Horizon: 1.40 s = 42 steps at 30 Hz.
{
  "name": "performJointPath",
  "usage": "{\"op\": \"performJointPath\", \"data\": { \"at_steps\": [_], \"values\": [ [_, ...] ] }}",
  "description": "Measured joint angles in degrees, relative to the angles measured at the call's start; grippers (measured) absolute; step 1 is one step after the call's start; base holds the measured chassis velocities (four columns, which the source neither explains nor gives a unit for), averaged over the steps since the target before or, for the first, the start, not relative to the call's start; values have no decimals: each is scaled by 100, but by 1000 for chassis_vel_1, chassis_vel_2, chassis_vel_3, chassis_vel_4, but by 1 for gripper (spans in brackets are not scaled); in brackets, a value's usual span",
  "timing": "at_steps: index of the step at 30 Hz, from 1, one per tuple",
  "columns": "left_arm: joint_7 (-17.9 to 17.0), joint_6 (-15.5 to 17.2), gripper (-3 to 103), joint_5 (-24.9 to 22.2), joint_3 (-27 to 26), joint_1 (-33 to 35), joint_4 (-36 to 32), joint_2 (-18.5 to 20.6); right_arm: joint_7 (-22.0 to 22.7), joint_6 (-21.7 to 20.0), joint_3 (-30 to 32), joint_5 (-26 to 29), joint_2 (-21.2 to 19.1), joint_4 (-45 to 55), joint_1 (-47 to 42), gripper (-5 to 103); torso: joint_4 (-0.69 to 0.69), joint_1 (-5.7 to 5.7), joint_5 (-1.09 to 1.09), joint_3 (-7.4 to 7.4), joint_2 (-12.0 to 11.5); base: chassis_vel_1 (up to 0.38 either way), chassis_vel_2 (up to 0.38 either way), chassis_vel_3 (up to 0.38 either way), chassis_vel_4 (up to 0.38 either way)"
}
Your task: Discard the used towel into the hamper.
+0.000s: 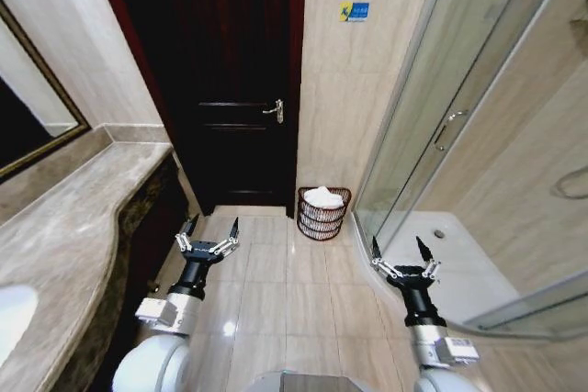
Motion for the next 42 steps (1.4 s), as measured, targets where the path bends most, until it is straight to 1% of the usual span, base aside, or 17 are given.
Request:
{"op": "performJointPath", "data": {
  "at_steps": [4, 6, 8, 9, 10, 13, 14, 22, 42],
  "values": [
    [0, 0, 100, 0, 0, 0, 0, 0, 0, 0, 0, 0, 0, 1, 0, 100, 0, 0, -2, 0, 0, 256, -264, -265, 275],
    [0, 0, 100, 0, 0, 0, 0, -1, 0, 0, 0, 0, 0, 0, 0, 100, 1, 0, 1, 0, 0, 270, -241, -233, 262],
    [0, 0, 100, 0, 0, 0, 0, 0, 0, 0, 0, 0, 0, 0, -2, 100, 0, -3, -2, -1, 1, 224, -232, -209, 212],
    [-1, 0, 100, 0, -2, 2, 0, 0, 0, 0, -1, 0, 0, 1, -1, 100, 2, -7, -1, -3, 4, 174, -36, -182, 148],
    [-1, 0, 100, 0, -2, 2, 0, 0, 0, 0, -1, 0, 0, 0, -2, 100, 1, -6, -4, -3, 4, 112, -36, -182, 146],
    [-1, 0, 100, 0, 0, 1, 0, 0, 0, 0, 0, 0, 0, 1, -1, 100, 0, -5, -2, -2, 3, 79, -20, -142, 112],
    [0, 0, 100, 0, 0, 0, 0, 0, 0, 0, 1, 0, 0, 0, -2, 100, -2, -5, 2, -2, 3, -58, -72, -49, 44],
    [0, -1, 100, 0, 0, -1, 0, 0, 0, 0, 1, 0, 0, 0, 2, 100, 1, 7, -1, 2, -3, -46, 11, 70, -36],
    [0, 0, 100, 0, 0, 0, 0, 0, 0, 0, 1, 0, 0, 0, 0, 100, 0, -1, -1, 0, 0, 0, 0, 0, 0]
  ]
}}
